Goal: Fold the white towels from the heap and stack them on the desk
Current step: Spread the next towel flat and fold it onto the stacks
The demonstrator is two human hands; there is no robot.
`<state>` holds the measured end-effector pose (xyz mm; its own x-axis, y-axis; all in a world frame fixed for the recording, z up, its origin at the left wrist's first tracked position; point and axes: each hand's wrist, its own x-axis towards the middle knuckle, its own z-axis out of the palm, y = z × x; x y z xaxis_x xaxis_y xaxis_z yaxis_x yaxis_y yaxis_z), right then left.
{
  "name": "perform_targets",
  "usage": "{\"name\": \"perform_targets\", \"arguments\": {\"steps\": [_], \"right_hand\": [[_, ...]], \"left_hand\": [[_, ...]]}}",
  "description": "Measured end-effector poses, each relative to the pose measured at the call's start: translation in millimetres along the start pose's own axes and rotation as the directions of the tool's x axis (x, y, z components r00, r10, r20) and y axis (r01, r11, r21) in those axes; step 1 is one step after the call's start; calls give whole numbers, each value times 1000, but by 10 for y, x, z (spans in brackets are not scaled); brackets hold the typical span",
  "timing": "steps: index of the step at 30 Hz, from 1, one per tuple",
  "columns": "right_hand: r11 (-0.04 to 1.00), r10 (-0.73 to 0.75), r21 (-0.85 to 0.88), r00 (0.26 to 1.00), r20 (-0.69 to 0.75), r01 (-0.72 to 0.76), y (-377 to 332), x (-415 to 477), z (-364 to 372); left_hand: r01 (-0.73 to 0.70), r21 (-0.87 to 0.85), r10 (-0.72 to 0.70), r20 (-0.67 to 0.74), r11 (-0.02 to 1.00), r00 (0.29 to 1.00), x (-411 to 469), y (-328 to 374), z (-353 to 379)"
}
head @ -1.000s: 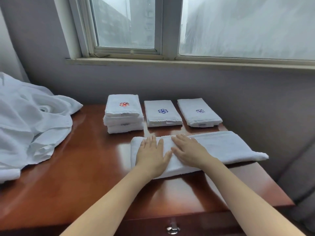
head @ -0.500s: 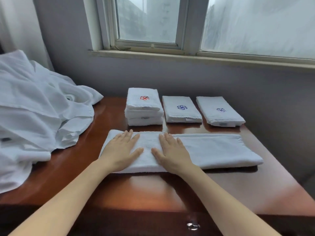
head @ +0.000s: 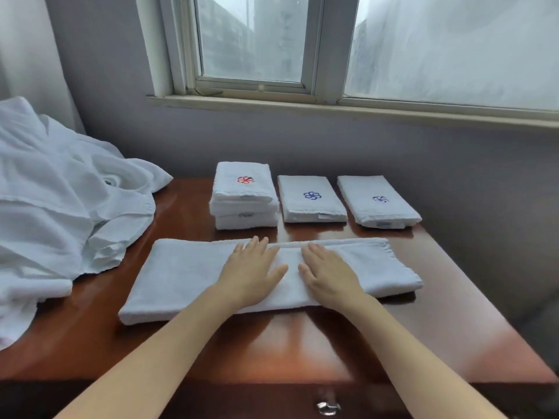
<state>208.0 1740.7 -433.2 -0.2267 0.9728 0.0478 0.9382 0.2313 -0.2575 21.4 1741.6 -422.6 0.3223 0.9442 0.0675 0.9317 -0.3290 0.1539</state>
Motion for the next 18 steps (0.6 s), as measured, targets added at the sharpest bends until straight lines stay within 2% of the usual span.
{"name": "perform_targets", "arguments": {"steps": [6,10,18], "right_hand": [[958,265,-106,964,-32,-267,736,-179,-257],[912,406,-49,913,-27,-407,987,-252,-292],[888,425,-103,886,-182,-447,1006,-244,-285]], "left_hand": [[-186,37,185,26,982,982,391,760,142],[-273,2,273,35,962,961,519,984,262],[-248,-46,250,40,968,968,556,925,433]]}}
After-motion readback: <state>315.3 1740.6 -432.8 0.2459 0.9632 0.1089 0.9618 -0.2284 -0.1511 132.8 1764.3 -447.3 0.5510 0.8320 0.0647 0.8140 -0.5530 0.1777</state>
